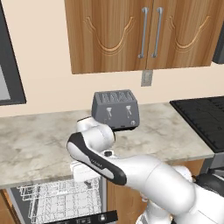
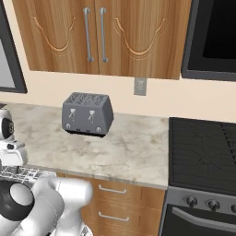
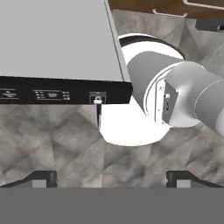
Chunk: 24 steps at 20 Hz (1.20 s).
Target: Open the dishwasher door and pull out the top rack.
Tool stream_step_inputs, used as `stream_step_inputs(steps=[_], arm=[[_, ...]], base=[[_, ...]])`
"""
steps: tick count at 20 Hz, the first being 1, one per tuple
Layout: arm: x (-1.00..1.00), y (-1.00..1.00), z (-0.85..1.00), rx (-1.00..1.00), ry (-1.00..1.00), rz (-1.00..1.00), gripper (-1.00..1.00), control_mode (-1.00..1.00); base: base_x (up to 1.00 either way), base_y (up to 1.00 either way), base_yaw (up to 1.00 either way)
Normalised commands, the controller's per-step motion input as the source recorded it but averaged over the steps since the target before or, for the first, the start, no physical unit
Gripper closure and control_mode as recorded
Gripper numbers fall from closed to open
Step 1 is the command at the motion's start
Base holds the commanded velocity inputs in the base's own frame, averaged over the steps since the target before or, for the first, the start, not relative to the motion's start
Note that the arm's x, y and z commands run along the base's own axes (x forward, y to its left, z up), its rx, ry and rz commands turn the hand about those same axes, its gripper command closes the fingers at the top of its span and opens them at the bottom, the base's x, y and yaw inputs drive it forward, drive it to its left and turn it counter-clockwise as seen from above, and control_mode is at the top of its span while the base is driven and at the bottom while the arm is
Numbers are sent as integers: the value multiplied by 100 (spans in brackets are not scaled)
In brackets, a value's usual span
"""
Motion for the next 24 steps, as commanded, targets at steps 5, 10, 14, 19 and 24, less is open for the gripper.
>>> stream_step_inputs(steps=[5, 10, 14, 19, 24], arm=[[2, -98, 54, -1, -5, 32, -100, -100], [6, -70, 2, 2, 0, 10, -100, -100], [4, -18, -1, 3, 9, 1, -100, -100], [0, 0, -3, 0, 2, 0, -100, 100], [0, 0, 0, 0, 0, 0, -100, 100]], base=[[0, 0, 0], [0, 0, 0], [0, 0, 0], [-57, -19, -2], [-76, -10, -6]])
